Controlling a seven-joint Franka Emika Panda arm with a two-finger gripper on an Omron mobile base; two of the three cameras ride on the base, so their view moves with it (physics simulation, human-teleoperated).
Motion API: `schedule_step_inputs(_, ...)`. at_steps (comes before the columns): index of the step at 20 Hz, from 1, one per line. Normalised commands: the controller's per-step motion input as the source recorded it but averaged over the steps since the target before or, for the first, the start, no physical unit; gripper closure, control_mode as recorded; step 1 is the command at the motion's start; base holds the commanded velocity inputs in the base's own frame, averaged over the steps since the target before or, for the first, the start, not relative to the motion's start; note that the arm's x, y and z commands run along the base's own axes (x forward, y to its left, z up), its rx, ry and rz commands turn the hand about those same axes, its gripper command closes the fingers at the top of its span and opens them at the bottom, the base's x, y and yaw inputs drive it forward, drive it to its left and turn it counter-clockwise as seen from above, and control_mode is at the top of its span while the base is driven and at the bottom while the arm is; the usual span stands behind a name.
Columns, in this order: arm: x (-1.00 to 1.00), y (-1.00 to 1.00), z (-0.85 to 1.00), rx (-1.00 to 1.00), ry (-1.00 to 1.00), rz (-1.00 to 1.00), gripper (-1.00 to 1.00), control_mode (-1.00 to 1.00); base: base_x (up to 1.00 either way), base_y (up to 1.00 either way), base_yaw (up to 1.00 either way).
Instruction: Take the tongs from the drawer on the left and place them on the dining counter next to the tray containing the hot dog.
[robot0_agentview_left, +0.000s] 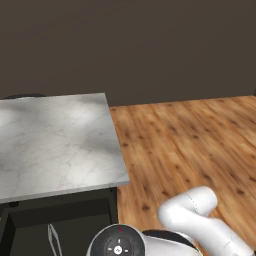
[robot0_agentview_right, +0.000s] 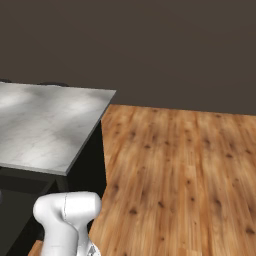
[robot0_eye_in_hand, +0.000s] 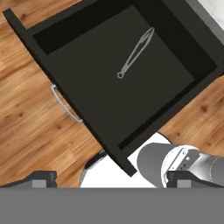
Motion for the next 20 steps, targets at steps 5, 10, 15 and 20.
schedule_step_inputs(5, 0.03, 0.00, 0.68, 0.08, 0.03, 0.00, -1.00, -1.00, 0.00, 0.00, 0.00)
schedule_step_inputs(10, 0.18, -0.06, 0.57, 0.09, 0.09, 0.00, -1.00, -1.00, 0.00, 0.00, 0.00)
schedule_step_inputs(15, 0.13, -0.12, 0.35, 0.09, 0.08, 0.00, -1.00, -1.00, 0.00, 0.00, 0.00)
schedule_step_inputs(20, 0.04, 0.00, 0.00, 0.00, -0.10, -0.01, -1.00, -1.00, 0.00, 0.00, 0.00)
